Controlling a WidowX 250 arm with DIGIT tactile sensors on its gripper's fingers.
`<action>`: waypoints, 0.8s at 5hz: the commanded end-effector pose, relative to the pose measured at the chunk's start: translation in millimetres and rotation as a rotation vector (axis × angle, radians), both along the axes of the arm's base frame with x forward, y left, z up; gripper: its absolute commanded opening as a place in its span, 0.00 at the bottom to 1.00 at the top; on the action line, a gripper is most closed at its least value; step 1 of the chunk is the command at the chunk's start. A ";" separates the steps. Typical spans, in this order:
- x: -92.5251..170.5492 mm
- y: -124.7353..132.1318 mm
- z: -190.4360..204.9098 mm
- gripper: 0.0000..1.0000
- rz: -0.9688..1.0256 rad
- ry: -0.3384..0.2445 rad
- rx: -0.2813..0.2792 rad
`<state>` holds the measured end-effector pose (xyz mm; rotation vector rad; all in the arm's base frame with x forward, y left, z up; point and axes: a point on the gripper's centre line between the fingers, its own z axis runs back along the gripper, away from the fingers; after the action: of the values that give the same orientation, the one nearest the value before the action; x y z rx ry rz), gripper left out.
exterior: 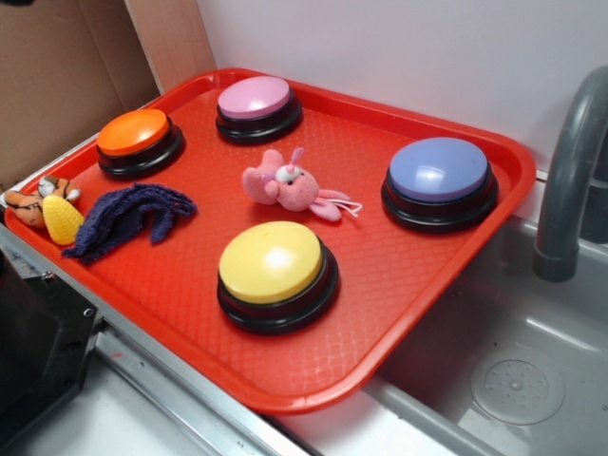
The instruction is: Push the yellow button.
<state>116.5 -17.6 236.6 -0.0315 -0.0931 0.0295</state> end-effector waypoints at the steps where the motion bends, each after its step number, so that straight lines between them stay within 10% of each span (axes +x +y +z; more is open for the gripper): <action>1: 0.0 0.0 0.0 1.00 0.000 0.000 0.000; 3: 5.8 -78.3 -82.4 1.00 -0.275 -0.015 0.111; 4: 11.8 -78.4 -114.1 1.00 -0.312 -0.024 0.099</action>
<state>126.0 -92.9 119.5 0.0725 -0.0900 -0.2822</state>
